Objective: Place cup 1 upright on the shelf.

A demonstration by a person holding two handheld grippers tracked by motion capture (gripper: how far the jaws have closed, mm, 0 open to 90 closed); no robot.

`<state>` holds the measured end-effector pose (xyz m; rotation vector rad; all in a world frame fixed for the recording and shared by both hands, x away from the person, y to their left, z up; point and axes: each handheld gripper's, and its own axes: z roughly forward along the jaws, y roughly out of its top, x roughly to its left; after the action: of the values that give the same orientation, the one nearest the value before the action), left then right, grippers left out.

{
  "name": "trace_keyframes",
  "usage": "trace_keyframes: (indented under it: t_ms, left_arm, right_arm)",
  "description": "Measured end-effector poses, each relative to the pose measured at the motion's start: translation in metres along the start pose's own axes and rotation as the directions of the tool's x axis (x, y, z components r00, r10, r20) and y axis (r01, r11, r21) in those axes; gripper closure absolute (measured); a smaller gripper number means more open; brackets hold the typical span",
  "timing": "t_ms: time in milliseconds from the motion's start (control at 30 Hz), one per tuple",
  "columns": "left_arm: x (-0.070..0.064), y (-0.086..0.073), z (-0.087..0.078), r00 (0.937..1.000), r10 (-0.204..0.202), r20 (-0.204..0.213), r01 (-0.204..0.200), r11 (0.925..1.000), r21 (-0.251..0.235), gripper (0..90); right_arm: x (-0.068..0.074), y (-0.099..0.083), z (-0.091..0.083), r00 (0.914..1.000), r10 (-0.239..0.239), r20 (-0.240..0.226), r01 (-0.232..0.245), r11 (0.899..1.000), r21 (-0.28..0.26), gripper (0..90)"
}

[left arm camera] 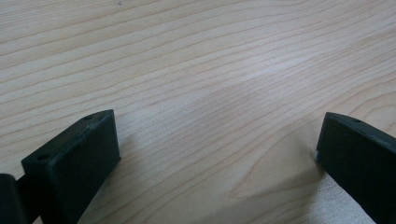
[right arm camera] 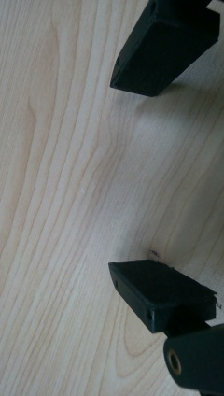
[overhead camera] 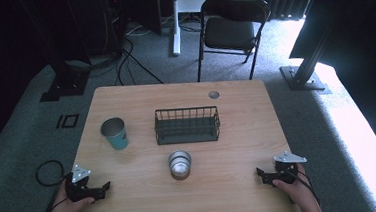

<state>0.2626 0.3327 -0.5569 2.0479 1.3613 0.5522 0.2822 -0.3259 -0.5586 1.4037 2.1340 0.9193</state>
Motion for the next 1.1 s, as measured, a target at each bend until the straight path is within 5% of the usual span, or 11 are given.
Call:
trace_keyframes:
  t_ms: [833, 1000, 1100]
  left_arm:
    - [0.0001, 0.0001, 0.0000, 1.0000, 0.000, 0.001, 0.000, 1.0000, 0.001, 0.3]
    - [0.0001, 0.0001, 0.0000, 1.0000, 0.000, 0.001, 0.000, 1.0000, 0.001, 0.3]
    - [0.0000, 0.0001, 0.0000, 1.0000, 0.000, 0.000, 0.000, 1.0000, 0.001, 0.3]
  right_arm:
    - [0.0002, 0.0001, -0.0002, 1.0000, -0.005, -0.007, 0.005, 1.000, 0.000, 10.8]
    - [0.0013, 0.0014, -0.0018, 0.9977, -0.003, -0.068, -0.001, 0.999, -0.054, 13.1]
    - [0.0022, 0.0031, -0.0021, 0.9980, -0.032, -0.055, 0.030, 0.998, -0.051, 12.9]
